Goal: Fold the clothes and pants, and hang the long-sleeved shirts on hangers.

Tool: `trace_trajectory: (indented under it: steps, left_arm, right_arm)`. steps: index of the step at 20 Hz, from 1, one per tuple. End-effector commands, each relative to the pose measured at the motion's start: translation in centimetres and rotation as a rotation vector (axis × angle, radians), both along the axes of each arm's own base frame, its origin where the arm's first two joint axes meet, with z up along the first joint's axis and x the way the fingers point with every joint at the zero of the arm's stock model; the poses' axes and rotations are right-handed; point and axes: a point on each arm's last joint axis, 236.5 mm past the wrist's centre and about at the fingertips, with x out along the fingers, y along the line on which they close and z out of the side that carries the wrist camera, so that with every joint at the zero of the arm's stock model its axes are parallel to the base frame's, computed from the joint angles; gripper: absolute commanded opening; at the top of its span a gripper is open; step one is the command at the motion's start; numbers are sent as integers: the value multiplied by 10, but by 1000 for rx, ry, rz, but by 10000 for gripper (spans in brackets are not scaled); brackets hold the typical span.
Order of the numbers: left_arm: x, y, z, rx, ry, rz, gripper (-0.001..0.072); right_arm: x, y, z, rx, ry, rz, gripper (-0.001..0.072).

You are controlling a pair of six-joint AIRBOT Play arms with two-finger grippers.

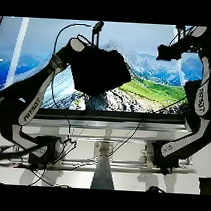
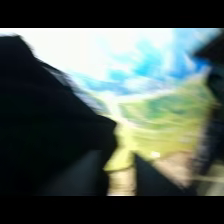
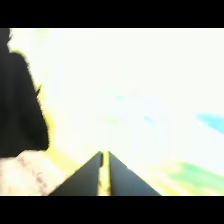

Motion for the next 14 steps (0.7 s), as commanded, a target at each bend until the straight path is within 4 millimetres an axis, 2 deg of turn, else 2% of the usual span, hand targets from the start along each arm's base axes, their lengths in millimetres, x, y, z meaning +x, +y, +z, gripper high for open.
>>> trace_trajectory:
  steps: [1,2,4,6,9,12,14]
  left_arm:
    - [32,65,-24,188,-83,37,8]
    - [41,86,-32,255,-108,48,8]
    - [51,122,-48,384,-138,51,8]
    - [51,135,-65,463,-138,25,8]
    - [28,116,-100,492,-56,-64,8]
    - [-23,83,-132,529,48,-252,8]
    - [-62,62,-132,548,86,-389,7]
  right_arm:
    - [0,54,-3,281,-37,7,482]
    - [7,66,-7,298,-51,-34,603]
    - [20,88,-16,281,-89,-66,626]
    - [30,108,-24,267,-118,-82,627]
    - [37,123,-38,263,-116,-113,627]
    - [31,128,-50,258,-76,-105,627]
    - [24,131,-51,262,-54,-86,627]
